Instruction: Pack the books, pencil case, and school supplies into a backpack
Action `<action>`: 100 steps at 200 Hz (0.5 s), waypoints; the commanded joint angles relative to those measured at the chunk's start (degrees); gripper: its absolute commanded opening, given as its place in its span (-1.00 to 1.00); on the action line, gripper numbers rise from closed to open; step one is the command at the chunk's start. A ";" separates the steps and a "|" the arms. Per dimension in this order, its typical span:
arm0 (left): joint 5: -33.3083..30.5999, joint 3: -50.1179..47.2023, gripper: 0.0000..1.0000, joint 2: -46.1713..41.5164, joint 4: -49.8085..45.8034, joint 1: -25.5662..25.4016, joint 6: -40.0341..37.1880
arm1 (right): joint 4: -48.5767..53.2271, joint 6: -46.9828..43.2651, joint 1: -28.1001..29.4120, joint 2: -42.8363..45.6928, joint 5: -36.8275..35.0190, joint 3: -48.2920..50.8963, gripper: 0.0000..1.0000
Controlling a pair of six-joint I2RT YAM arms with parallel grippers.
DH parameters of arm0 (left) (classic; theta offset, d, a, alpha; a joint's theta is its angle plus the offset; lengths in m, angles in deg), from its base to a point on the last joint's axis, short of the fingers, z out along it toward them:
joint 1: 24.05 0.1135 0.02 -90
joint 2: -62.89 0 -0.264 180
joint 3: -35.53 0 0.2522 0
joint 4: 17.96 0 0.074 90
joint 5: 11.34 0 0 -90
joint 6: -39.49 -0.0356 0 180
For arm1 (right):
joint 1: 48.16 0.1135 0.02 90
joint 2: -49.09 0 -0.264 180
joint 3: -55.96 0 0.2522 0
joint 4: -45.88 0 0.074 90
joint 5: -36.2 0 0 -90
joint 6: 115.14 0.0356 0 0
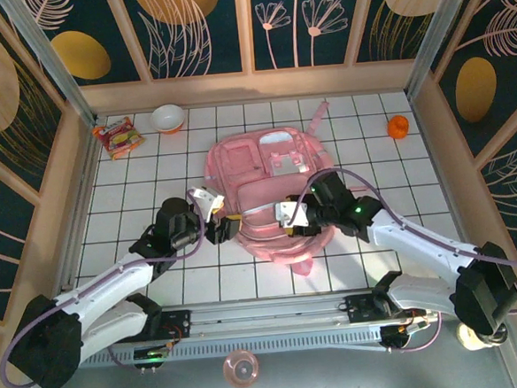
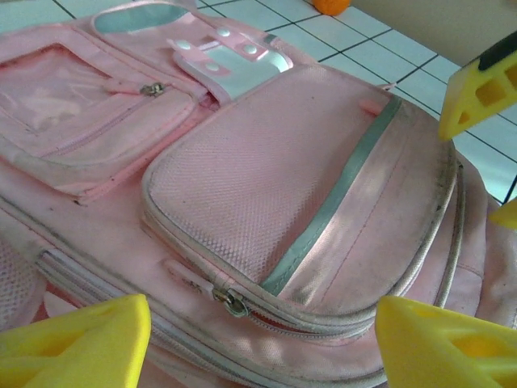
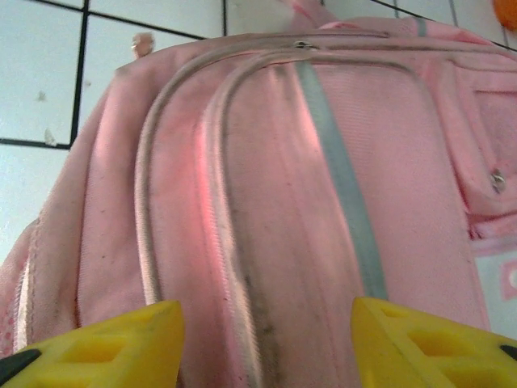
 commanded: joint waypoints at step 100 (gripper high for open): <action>18.04 5.63 0.40 7.11 -8.55 6.19 -20.47 | -5.92 -0.76 -5.27 0.79 6.22 -2.14 -1.00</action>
